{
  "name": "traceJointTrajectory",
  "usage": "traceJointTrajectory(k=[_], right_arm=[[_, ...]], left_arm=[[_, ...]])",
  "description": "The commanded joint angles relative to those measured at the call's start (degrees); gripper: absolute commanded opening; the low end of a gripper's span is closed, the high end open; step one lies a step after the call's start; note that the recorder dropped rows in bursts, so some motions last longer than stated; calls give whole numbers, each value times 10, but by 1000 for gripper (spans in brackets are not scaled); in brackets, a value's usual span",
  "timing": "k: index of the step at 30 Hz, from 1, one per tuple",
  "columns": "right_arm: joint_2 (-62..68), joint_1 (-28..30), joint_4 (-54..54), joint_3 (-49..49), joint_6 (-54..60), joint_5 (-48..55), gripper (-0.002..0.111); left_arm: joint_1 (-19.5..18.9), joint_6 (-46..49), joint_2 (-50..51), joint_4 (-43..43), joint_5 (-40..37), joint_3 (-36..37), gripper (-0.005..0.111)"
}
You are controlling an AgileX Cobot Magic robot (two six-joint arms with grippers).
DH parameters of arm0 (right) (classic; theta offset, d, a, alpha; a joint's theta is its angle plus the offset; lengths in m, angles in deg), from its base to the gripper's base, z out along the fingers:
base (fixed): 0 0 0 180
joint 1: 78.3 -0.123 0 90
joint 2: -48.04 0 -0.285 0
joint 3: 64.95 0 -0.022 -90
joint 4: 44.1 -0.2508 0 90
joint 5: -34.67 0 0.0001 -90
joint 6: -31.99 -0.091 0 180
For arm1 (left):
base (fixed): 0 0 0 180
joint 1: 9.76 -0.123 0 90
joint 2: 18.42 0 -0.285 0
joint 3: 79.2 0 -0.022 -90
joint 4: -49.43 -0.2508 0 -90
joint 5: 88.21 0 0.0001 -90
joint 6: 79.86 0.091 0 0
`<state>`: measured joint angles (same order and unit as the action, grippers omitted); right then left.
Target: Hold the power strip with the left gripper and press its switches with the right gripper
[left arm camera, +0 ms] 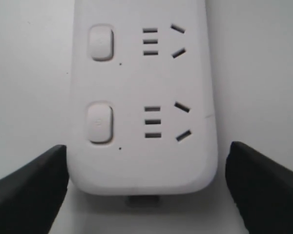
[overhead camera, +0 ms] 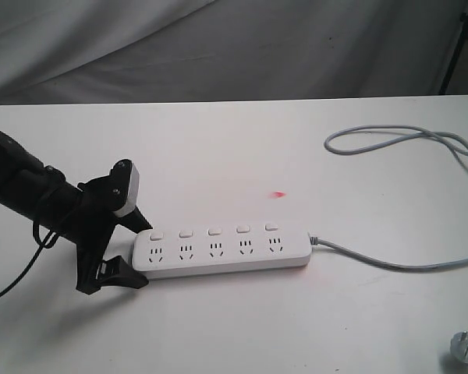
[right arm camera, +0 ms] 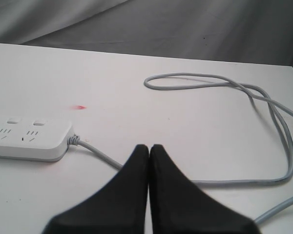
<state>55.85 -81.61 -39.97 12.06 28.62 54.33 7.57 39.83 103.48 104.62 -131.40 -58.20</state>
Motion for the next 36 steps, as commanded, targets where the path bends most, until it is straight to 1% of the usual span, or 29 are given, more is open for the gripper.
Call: traceJointTrajectory(k=[1, 5, 7, 36], right_arm=[[0, -1, -3, 2, -1, 0, 0], [0, -1, -3, 2, -1, 0, 0], [0, -1, -3, 2, -1, 0, 0], [0, -1, -3, 2, -1, 0, 0]], left_arm=[[3, 1, 0, -1, 1, 2, 69], [3, 1, 0, -1, 1, 2, 57], [3, 1, 0, -1, 1, 2, 55], [3, 1, 0, -1, -1, 2, 55]])
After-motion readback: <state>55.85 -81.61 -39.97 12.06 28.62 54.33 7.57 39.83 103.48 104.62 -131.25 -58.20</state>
